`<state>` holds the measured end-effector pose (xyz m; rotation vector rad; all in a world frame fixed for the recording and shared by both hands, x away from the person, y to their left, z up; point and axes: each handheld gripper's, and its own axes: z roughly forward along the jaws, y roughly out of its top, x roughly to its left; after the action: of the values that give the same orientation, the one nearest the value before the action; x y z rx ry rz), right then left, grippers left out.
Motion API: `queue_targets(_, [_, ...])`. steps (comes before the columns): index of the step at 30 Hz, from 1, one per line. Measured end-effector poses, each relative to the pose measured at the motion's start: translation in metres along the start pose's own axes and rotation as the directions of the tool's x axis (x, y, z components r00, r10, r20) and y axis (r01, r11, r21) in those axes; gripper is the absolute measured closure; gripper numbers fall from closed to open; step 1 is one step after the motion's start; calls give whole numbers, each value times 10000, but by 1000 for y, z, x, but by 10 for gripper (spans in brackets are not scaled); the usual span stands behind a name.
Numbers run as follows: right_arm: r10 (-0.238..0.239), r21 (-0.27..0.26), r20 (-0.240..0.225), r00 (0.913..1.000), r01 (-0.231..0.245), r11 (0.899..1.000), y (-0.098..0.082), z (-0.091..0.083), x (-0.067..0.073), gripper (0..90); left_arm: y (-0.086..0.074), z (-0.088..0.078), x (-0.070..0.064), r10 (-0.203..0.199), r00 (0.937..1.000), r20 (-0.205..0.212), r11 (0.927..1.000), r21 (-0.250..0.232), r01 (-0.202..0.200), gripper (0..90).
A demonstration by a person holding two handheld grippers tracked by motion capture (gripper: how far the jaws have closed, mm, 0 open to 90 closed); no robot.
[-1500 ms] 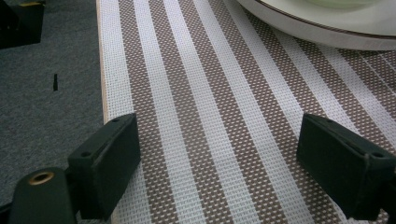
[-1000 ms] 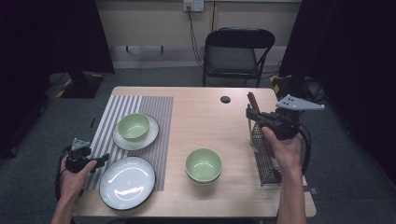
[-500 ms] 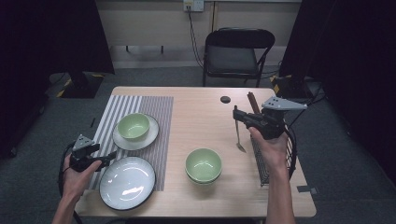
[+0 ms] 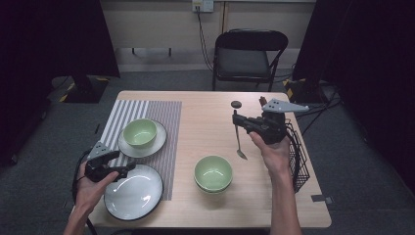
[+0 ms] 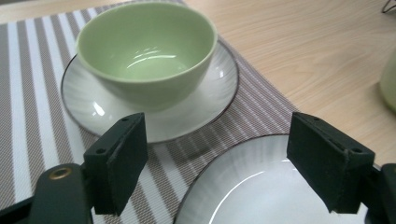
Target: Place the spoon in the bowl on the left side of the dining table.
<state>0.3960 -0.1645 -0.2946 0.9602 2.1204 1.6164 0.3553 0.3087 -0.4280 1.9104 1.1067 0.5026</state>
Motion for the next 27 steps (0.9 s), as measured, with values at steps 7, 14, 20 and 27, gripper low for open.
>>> queue_targets(7, [-20,123,-298,9996,24,9999,1,14,7,900,7,8,-9,280,9984,488,9996,-101,-276,203])
queue_targets(14, [-147,153,-634,9979,157,9998,6,28,16,900,18,12,-21,541,9954,791,9978,-424,-508,203])
queue_targets(20, [-267,180,-827,9962,283,9994,8,36,22,900,30,16,-30,704,9919,1056,9959,-635,-639,208])
queue_targets(27, [-387,206,-1082,9934,411,9989,10,46,29,900,39,22,-38,638,9843,1648,9956,-785,-514,209])
